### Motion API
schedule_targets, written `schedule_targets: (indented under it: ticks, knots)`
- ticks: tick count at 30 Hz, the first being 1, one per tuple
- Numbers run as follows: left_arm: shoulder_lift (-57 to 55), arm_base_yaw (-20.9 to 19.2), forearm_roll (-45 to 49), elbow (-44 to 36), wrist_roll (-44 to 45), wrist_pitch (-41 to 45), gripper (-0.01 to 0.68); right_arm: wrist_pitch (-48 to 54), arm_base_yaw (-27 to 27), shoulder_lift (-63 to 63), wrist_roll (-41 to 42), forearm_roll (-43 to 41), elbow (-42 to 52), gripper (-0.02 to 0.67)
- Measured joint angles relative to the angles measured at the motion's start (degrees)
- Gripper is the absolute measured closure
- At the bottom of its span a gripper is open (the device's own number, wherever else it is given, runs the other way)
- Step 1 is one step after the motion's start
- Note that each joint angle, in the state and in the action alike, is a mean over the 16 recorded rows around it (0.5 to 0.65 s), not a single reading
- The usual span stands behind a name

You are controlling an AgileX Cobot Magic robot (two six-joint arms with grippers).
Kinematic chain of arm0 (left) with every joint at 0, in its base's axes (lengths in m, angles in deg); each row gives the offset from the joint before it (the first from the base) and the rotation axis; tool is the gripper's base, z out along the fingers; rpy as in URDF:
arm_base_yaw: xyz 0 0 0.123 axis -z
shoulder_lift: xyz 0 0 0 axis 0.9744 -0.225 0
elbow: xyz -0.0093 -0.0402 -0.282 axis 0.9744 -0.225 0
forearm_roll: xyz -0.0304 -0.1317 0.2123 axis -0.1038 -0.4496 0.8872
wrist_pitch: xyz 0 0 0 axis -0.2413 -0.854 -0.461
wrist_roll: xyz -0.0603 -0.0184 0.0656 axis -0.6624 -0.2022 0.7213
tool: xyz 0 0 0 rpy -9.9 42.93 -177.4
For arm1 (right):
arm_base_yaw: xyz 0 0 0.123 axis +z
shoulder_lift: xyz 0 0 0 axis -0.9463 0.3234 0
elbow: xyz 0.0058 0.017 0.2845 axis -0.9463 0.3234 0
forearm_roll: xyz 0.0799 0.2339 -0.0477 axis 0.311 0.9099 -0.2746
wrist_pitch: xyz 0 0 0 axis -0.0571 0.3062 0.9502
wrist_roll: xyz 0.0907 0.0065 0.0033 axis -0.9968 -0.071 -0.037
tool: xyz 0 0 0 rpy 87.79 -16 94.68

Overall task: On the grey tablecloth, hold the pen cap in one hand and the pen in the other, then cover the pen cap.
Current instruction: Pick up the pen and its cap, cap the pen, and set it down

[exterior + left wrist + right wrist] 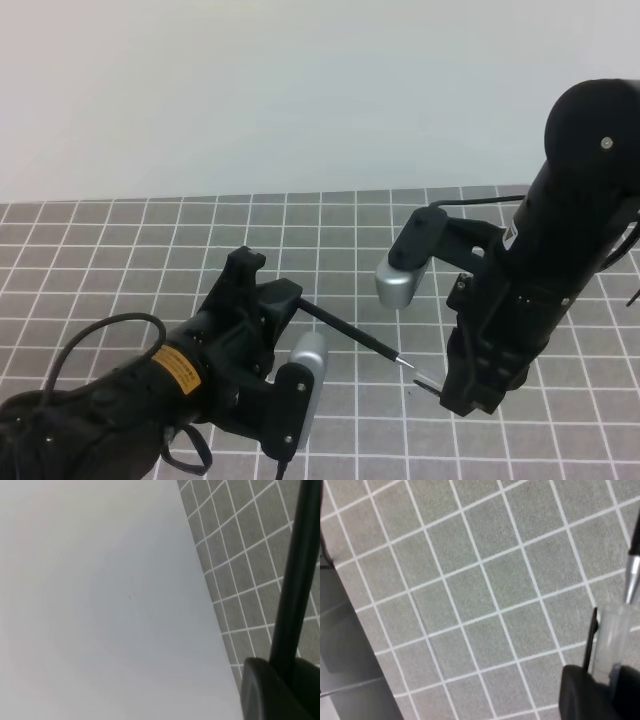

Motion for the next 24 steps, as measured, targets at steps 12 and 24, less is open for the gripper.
schedule_targets:
  ticks: [12, 24]
  knots:
    - [0.0, 0.3, 0.8, 0.0, 0.0, 0.4, 0.672, 0.2, 0.0, 0.2, 0.3, 0.7, -1.0, 0.557]
    - [0.0, 3.2, 0.8, 0.0, 0.2, 0.1, 0.672, 1.1, 0.0, 0.2, -0.1, -0.3, -2.6, 0.557]
